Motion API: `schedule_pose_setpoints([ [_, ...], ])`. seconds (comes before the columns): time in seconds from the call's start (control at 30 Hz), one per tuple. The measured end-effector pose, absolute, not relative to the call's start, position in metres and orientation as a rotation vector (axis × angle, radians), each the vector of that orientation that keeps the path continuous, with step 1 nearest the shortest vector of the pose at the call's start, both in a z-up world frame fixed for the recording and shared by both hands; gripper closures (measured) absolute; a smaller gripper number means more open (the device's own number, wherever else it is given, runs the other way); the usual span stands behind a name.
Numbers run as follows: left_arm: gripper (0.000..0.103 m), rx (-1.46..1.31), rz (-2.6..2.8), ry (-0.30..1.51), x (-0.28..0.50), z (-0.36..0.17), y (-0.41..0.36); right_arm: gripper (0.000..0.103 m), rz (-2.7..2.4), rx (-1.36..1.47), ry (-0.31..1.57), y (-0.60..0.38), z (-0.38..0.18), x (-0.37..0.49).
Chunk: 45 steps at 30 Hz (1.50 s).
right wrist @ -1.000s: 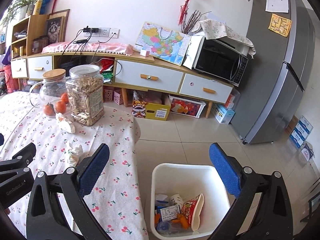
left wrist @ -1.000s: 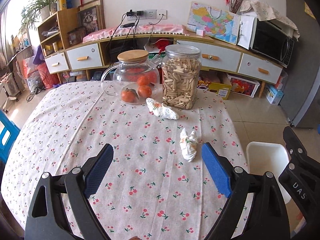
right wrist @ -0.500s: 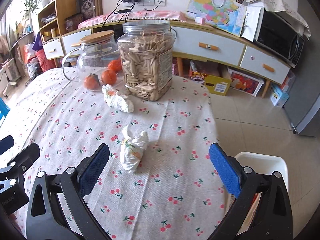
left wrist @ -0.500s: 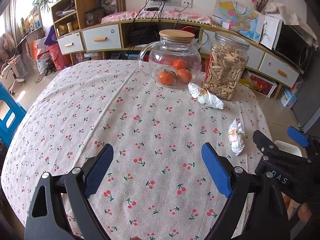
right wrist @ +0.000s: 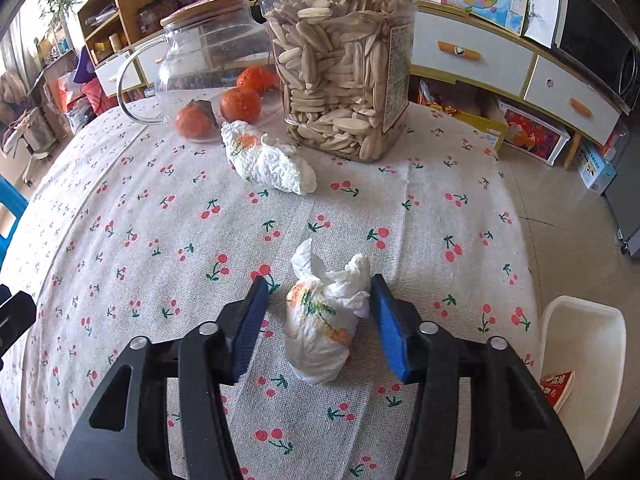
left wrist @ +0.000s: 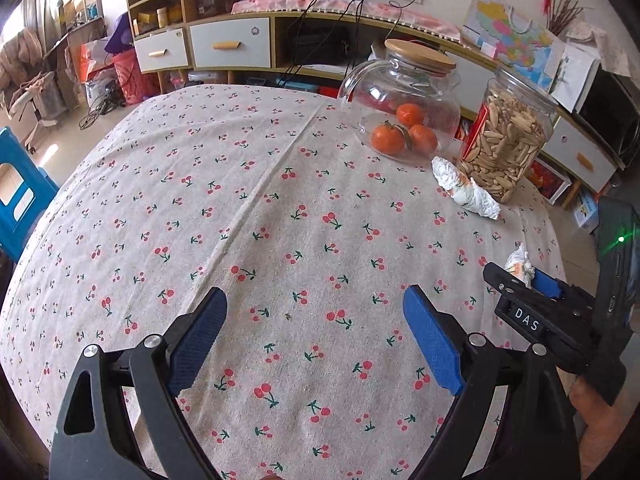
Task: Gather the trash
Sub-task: 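Reach the right gripper to a crumpled white tissue and grasp it, then grasp the other white tissue with the left gripper while the right holds its tissue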
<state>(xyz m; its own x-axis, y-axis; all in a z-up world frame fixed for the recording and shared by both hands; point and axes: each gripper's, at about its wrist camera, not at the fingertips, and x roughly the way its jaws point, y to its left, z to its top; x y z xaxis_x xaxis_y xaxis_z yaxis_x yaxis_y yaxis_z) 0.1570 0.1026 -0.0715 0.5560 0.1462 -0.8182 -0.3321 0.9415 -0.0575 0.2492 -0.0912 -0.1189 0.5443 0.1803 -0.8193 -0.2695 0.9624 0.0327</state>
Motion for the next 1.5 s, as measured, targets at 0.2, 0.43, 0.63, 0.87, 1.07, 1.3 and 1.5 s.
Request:
schedule_pose_setpoints([
  [0.2,0.016,-0.216,0.259,0.929,0.159,-0.068,0.095,0.075,0.249,-0.052,0.926,-0.107,-0.099,0.239],
  [0.43,0.016,-0.172,0.239,0.925,0.175,-0.072,0.074,0.075,0.234,0.016,0.847,-0.132,-0.054,0.219],
  [0.63,0.016,-0.195,0.203,0.934,0.215,-0.077,0.055,0.074,0.181,0.048,0.797,-0.162,-0.032,0.208],
  [0.87,0.016,-0.286,0.158,0.973,0.285,-0.087,0.026,0.074,0.134,0.041,0.787,-0.192,-0.028,0.203],
  [1.07,0.018,-0.32,0.176,1.022,0.329,-0.106,0.009,0.074,0.115,0.044,0.788,-0.208,-0.028,0.202],
  [1.3,0.06,-0.304,0.162,1.049,0.34,-0.117,0.006,0.073,0.103,0.04,0.773,-0.217,-0.025,0.2],
  [1.5,0.062,-0.241,0.138,1.041,0.299,-0.113,0.014,0.074,0.135,0.03,0.752,-0.209,-0.018,0.189],
])
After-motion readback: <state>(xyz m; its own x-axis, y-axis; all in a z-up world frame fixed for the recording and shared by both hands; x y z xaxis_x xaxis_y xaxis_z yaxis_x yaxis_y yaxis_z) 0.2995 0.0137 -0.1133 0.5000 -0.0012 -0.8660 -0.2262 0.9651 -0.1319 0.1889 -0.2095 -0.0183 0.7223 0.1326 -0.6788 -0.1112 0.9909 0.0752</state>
